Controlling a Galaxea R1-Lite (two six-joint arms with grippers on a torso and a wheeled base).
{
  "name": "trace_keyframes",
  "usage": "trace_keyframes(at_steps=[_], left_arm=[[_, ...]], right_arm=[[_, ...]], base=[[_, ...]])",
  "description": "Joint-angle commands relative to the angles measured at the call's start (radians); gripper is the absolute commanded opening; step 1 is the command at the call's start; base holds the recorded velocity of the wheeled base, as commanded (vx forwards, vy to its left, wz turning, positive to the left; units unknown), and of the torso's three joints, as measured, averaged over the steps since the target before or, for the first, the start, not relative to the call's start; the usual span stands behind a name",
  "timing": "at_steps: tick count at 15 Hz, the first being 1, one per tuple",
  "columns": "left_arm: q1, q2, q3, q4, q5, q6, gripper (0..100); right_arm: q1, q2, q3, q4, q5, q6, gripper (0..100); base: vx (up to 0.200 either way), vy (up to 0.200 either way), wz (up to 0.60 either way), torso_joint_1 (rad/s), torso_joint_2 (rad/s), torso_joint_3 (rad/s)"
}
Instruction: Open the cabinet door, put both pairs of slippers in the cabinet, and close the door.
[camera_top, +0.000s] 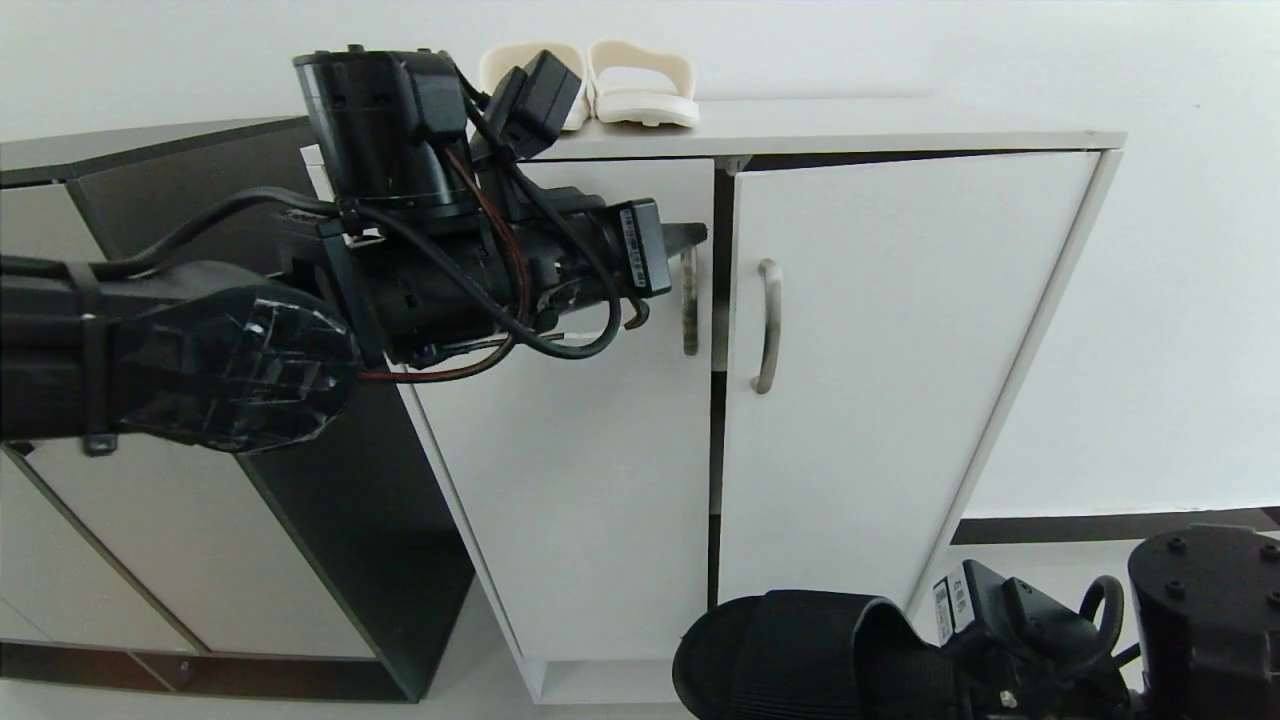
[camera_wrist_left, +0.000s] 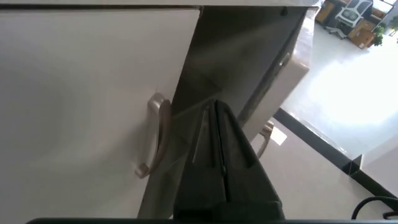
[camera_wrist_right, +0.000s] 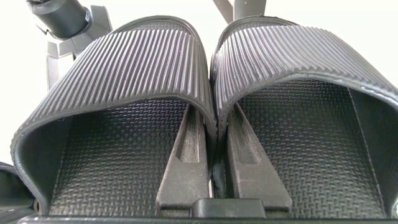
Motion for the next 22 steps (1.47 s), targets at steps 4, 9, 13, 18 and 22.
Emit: trace_keyframes(at_steps=[4, 9, 13, 18, 22], left_arm=[[-0.009, 0.066, -0.104, 0.06, 0.002, -0.001, 0], [-0.023, 0.103, -0.149, 0.058, 0.001, -0.001, 0], [-0.069, 0.076, -0.113, 0.055, 0.009, -0.001, 0], [-0.191, -0.026, 0.006, 0.049, 0.001, 0.003, 0], [-0.096, -0.089, 0.068, -0.037, 0.085, -0.011, 0]], right_arm=[[0.001, 0.008, 0.0, 0.0, 0.001, 0.0, 0], [0.038, 0.013, 0.017, 0.001, 0.001, 0.0, 0], [0.066, 0.01, 0.031, 0.0, -0.001, 0.0, 0], [0.106, 0.008, 0.032, 0.0, 0.001, 0.0, 0], [0.072, 0.011, -0.029, -0.002, -0.121, 0.049, 0]], base=[[0.0, 0.0, 0.0, 0.0, 0.0, 0.0], [0.0, 0.0, 0.0, 0.0, 0.0, 0.0], [-0.2, 0.0, 0.0, 0.004, 0.0, 0.004], [-0.2, 0.0, 0.0, 0.002, 0.0, 0.004], [-0.1, 0.0, 0.0, 0.0, 0.0, 0.001]])
